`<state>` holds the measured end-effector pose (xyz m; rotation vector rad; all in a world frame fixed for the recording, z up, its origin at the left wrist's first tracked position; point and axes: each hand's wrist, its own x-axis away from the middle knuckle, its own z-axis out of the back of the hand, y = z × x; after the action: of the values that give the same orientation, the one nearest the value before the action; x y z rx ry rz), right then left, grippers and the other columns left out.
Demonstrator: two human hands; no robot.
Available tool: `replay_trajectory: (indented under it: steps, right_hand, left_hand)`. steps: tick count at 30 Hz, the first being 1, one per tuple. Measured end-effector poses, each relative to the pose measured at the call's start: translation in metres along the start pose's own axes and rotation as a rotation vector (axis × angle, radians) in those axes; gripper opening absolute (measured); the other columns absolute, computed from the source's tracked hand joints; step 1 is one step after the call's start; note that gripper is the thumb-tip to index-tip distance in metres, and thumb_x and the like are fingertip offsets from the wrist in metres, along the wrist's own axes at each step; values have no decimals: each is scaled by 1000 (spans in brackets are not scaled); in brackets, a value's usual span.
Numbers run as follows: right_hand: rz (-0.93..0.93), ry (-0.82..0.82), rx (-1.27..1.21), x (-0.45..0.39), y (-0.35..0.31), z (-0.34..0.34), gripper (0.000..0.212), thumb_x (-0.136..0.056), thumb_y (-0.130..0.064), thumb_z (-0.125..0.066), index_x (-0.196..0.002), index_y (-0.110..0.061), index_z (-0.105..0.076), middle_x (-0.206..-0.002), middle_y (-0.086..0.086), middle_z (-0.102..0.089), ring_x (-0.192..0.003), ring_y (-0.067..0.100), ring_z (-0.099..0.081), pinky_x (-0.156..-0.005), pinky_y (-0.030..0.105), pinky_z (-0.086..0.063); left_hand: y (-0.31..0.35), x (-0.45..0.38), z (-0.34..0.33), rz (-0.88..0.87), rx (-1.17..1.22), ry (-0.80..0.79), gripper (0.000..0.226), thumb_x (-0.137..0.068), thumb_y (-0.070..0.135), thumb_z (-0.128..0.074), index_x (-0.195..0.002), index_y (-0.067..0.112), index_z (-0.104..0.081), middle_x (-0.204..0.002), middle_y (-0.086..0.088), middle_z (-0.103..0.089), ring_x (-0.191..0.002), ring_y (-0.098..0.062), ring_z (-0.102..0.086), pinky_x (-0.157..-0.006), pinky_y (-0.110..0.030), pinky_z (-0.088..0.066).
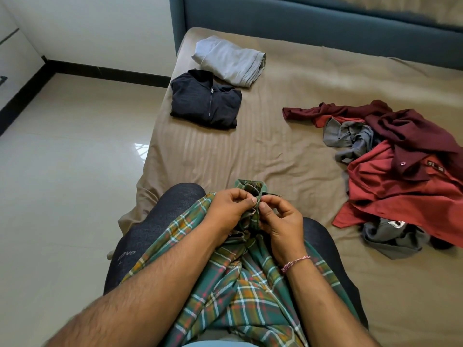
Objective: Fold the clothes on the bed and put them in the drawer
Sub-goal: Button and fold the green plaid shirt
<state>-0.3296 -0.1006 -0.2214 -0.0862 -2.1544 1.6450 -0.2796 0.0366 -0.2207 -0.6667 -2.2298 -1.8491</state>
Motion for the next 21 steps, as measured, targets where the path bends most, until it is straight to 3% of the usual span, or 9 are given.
replay_trajectory:
  steps: [5,8,13,17,21]
  right_hand:
    - [131,53,143,0,4,-4,12,-92,1,-74,-97,-10,-75,-93,6,-77,-79,16,-71,-67,25,-59]
    - [226,68,256,-1,8,-3,14,-91,-1,-76,-98,-14,-77,-97,6,-78,-91,21,-76,-79,35,-63]
    - [266,68,373,-5,13,2,16,-91,-7,-77,-96,-23,-78,-98,-1,-78,-96,22,-75,-86,51,-62]
    - [279,58,393,-5,13,1,16,-90,-6,-77,-95,-21,-79,-96,0,-78,-94,21,-75,-87,52,-61]
    - [298,68,426,-5,13,1,17,-89,-5,-77,-93,-21,-79,-95,-2,-78,-94,19,-74,-87,51,-61]
  left_hand:
    - [-4,-4,0,-102,-195,62,9,-95,9,-73,-91,7,-82,-87,-8,-80,-86,-21,-76,-86,-40,-61]
    - [-3,-4,-2,-149,-270,112,24,-97,20,-72,-78,9,-81,-76,-5,-78,-76,-13,-72,-81,-41,-59]
    - [-10,-5,-1,-197,-337,75,10,-91,24,-80,-92,15,-84,-85,0,-80,-86,-18,-77,-84,-44,-63]
    - [-12,-4,-2,-12,-60,72,7,-93,11,-76,-89,7,-81,-91,-17,-79,-92,-35,-76,-92,-52,-61]
    - [-9,-3,-3,75,33,58,13,-95,4,-72,-85,7,-79,-91,-23,-77,-88,-34,-74,-93,-54,-60]
